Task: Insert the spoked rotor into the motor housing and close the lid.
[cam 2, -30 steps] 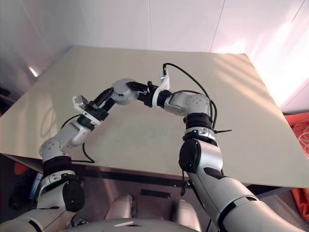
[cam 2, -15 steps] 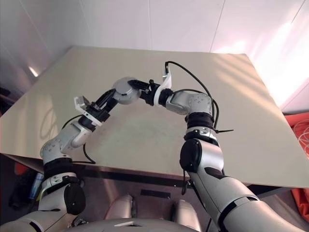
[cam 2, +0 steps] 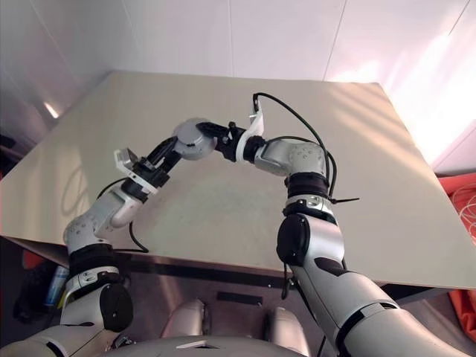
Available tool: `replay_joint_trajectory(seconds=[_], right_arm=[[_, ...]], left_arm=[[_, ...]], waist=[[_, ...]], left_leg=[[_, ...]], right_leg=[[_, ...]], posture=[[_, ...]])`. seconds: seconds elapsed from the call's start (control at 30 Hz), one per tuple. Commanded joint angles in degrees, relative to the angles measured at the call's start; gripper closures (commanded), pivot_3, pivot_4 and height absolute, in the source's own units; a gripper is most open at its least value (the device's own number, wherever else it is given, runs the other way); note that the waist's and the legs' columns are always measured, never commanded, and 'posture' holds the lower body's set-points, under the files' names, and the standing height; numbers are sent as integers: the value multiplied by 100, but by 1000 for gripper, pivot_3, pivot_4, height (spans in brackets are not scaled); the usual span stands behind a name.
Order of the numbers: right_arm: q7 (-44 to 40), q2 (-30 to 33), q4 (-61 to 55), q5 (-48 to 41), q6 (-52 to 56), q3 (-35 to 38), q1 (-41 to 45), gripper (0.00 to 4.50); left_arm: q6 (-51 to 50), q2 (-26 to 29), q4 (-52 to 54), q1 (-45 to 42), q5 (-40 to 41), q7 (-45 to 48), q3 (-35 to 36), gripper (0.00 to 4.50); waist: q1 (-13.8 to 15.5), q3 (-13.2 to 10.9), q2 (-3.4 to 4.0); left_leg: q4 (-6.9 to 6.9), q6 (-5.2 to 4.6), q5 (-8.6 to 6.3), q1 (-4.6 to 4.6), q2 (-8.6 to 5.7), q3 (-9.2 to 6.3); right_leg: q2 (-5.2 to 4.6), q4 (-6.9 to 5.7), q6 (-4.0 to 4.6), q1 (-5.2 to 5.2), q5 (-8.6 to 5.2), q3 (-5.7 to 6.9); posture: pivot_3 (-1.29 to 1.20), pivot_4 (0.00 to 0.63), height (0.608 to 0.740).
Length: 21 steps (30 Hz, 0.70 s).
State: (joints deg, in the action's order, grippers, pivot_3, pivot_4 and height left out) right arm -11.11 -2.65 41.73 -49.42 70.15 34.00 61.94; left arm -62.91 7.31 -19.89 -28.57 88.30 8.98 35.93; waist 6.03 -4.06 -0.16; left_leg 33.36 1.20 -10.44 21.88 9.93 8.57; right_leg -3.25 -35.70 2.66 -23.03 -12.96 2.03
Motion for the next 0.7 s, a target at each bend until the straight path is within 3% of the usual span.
replay_joint_trajectory(seconds=[0.03, 0.17, 0.2, 0.33, 0.7], right_arm=[[-131, -114, -192, 42, -136, -297, 63, 2453], [-336, -87, -267, 140, -311, -471, -17, 2453], [-324, -84, -255, 170, -373, -481, -30, 1737], [-204, -74, -258, 394, -775, -602, -44, 518], [-170, -62, -177, 470, -1092, -676, -64, 518]], left_arm=[[-205, -90, 398, -163, 272, 162, -354, 3176], [-183, -82, 384, -160, 252, 170, -366, 3176], [-176, -78, 377, -161, 239, 174, -369, 3176], [-111, -35, 352, -149, 236, 202, -422, 3176], [89, 72, 380, -45, 183, 274, -389, 3176]], waist=[[0, 0, 0], [1, 0, 0], [1, 0, 0], [0, -1, -3], [-3, -1, -3]], left_leg=[[0, 0, 0, 0, 0, 0], [1, 0, 0, 0, 0, 0], [1, 0, 0, 0, 0, 0], [4, 0, 0, 0, 1, 0], [4, 1, 1, -1, -1, 0]], right_leg=[[0, 0, 0, 0, 0, 0], [0, 0, 0, 1, 0, 0], [0, 0, 0, 2, 0, 0], [0, -1, 0, 3, 0, 1], [0, -2, 0, 4, 0, 1]], posture=[[0, 0, 740], [0, 0, 740], [0, 0, 740], [0, 0, 740], [0, 0, 740]])
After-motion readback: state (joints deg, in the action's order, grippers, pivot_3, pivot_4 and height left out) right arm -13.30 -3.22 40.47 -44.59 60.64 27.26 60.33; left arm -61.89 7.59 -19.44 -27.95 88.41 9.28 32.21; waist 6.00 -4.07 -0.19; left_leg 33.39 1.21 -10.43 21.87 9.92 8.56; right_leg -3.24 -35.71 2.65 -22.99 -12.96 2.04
